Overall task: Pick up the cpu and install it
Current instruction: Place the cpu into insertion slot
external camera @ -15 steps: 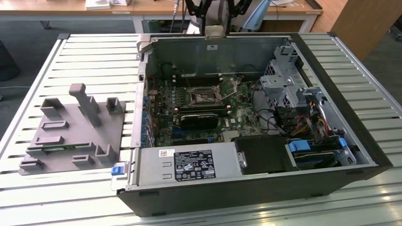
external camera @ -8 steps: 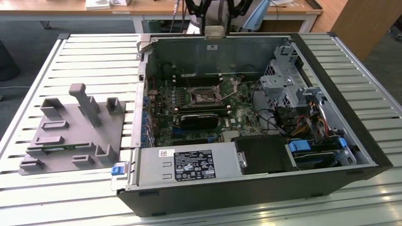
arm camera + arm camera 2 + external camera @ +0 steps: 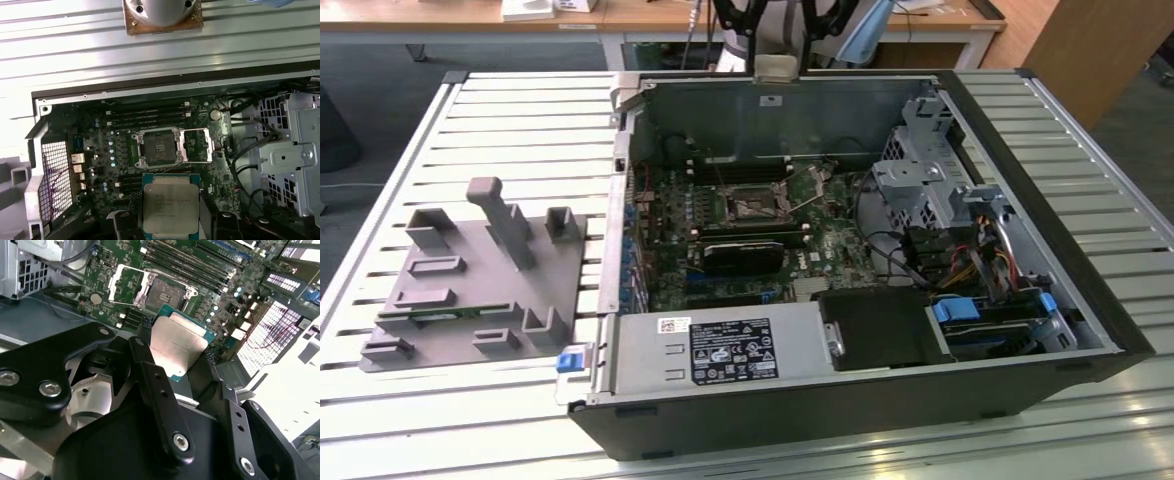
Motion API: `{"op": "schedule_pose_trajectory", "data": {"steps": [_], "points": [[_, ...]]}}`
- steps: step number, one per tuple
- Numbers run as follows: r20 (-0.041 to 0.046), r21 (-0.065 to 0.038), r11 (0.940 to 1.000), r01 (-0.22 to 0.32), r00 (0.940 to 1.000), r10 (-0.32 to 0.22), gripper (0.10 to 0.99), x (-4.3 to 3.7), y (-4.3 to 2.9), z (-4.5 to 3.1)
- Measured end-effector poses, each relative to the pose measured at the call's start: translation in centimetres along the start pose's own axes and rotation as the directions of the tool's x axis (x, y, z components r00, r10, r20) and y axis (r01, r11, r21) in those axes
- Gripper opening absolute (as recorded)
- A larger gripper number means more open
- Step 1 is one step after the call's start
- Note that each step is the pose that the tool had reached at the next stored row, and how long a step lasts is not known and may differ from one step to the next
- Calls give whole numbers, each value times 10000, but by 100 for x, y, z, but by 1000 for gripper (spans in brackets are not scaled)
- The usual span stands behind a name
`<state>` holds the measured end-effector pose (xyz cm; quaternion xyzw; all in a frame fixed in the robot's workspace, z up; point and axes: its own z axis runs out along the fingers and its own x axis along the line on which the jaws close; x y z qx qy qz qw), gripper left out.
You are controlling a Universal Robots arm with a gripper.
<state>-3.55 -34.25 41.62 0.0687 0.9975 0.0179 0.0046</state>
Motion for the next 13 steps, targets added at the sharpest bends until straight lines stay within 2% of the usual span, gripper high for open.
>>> {"op": "schedule_pose_trajectory", "data": {"steps": [6, 13], "points": [[24, 4, 9978, -665, 9978, 665, 541, 0, 0, 1], [51, 6, 9903, -1387, 9903, 1387, 541, 0, 0, 2]]}}
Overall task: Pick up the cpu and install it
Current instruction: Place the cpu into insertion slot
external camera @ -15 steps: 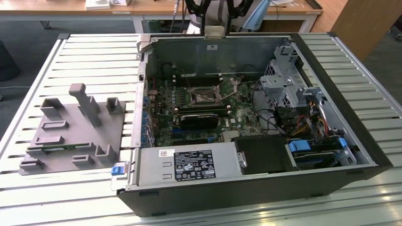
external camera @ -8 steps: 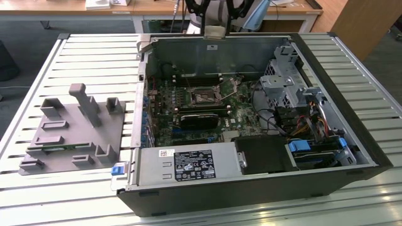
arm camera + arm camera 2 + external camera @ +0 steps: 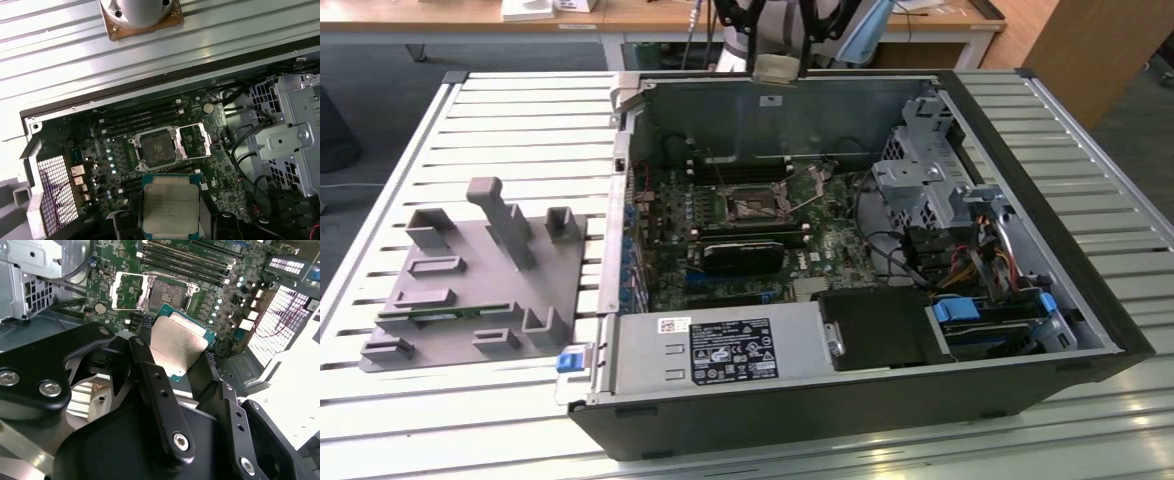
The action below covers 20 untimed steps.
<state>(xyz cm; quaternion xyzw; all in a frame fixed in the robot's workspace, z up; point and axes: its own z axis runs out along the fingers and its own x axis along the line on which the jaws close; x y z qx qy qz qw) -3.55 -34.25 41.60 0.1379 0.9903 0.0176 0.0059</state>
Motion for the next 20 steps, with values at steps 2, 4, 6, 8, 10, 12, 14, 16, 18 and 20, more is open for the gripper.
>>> {"op": "schedule_pose_trajectory", "data": {"steps": [2, 4, 6, 8, 10, 12, 14, 16, 18, 20], "points": [[7, 2, 9998, -204, 9998, 204, 541, 0, 0, 0], [15, 2, 9991, -415, 9991, 415, 541, 0, 0, 1], [22, 4, 9981, -611, 9981, 611, 541, 0, 0, 1], [30, 5, 9967, -808, 9967, 808, 541, 0, 0, 1], [37, 5, 9949, -1006, 9949, 1006, 541, 0, 0, 2], [44, 6, 9928, -1196, 9928, 1196, 541, 0, 0, 2], [51, 6, 9903, -1392, 9903, 1392, 541, 0, 0, 3], [58, 6, 9875, -1575, 9875, 1575, 541, 0, 0, 3], [65, 7, 9844, -1760, 9844, 1760, 541, 0, 0, 3], [71, 7, 9809, -1945, 9809, 1945, 541, 0, 0, 4]]}}
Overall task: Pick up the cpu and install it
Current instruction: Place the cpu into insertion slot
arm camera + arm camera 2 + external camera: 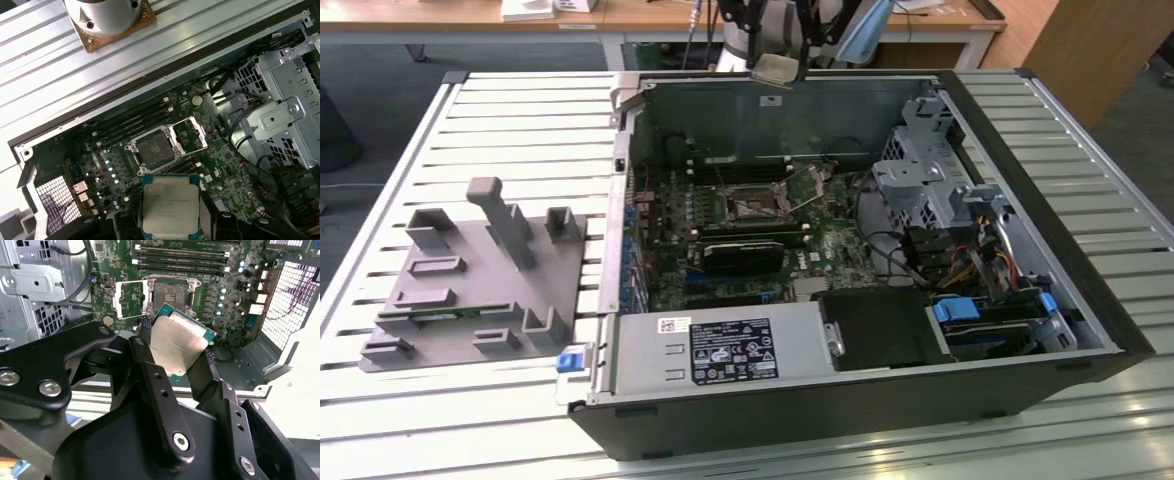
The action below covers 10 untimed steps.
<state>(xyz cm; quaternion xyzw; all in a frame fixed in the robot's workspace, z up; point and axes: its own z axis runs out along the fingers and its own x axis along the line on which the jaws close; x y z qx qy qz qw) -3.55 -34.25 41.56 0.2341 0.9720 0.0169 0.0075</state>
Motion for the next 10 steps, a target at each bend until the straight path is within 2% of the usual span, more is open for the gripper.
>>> {"op": "schedule_pose_trajectory", "data": {"steps": [10], "points": [[33, 4, 9961, -883, 9961, 883, 541, 0, 0, 2]]}}
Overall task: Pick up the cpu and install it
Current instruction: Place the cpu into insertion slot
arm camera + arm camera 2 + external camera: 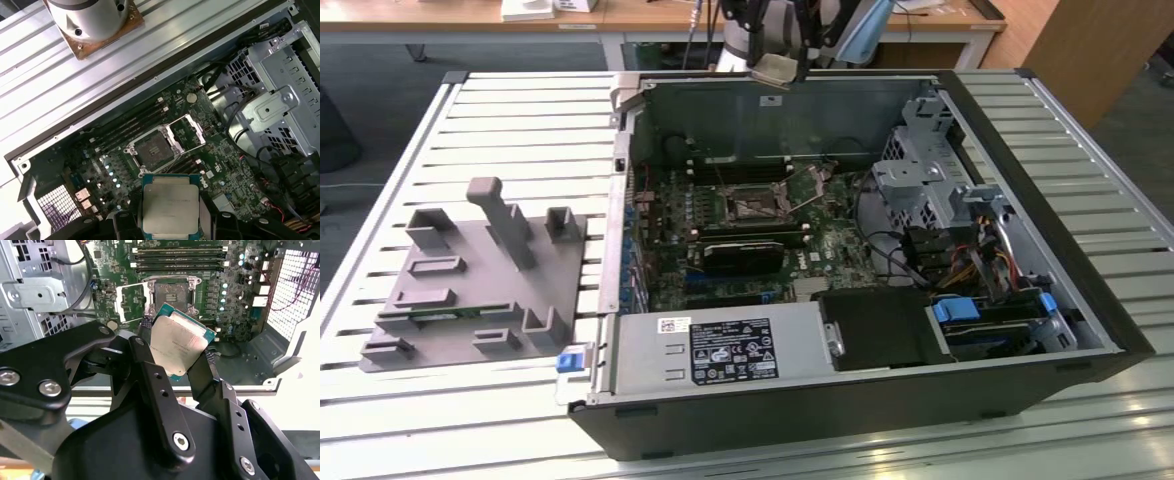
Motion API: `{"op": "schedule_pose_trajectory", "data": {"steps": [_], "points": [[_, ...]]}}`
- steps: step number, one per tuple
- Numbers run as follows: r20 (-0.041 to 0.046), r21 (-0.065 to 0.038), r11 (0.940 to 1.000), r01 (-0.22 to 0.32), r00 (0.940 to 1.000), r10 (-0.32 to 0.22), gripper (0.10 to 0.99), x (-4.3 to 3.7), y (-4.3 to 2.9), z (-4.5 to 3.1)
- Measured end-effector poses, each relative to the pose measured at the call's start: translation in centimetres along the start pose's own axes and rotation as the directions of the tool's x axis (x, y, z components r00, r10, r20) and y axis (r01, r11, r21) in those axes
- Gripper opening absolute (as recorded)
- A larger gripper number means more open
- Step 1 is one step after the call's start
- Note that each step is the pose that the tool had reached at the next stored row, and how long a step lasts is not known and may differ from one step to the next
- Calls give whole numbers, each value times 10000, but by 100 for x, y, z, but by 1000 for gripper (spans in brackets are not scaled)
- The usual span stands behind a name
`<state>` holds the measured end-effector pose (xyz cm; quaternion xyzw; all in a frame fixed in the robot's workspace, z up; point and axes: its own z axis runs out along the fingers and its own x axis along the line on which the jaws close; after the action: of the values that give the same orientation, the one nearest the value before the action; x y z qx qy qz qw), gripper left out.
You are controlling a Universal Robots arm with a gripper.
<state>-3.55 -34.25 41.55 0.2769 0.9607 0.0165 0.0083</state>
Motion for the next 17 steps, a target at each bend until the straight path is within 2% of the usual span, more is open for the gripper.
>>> {"op": "schedule_pose_trajectory", "data": {"steps": [10, 13, 17], "points": [[33, 5, 9960, -892, 9960, 891, 541, 0, 0, 2], [46, 6, 9921, -1256, 9921, 1256, 541, 1, 1, 3], [67, 6, 9833, -1821, 9833, 1821, 541, 2, 2, 6]]}}
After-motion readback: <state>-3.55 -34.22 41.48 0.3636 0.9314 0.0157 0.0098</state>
